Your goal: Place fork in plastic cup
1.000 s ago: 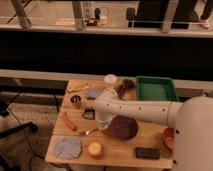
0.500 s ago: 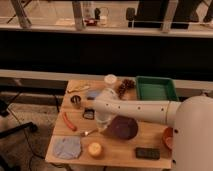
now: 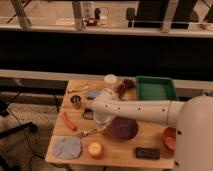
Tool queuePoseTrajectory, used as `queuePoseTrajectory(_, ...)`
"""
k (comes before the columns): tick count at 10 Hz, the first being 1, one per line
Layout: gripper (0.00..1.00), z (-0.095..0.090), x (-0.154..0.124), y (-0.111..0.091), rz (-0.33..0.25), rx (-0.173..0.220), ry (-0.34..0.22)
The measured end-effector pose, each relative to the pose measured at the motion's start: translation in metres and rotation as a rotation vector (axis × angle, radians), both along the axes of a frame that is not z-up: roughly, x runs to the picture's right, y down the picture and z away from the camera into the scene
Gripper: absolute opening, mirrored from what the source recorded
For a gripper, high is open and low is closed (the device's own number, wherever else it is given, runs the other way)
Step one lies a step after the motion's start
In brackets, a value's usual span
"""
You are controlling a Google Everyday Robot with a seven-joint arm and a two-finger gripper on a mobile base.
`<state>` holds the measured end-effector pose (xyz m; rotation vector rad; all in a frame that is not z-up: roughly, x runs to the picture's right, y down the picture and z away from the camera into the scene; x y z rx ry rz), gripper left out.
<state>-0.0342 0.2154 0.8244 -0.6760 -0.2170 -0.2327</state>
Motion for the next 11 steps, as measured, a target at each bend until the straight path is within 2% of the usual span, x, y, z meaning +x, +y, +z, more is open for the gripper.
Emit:
queuePoseTrajectory(6,0.0,-0.022,0.0,-0.02,0.015,0.056,-0.003)
queuePoseTrajectory(11,0.0,-0.057,-0.009,-0.049,0.013,0.114,-0.026)
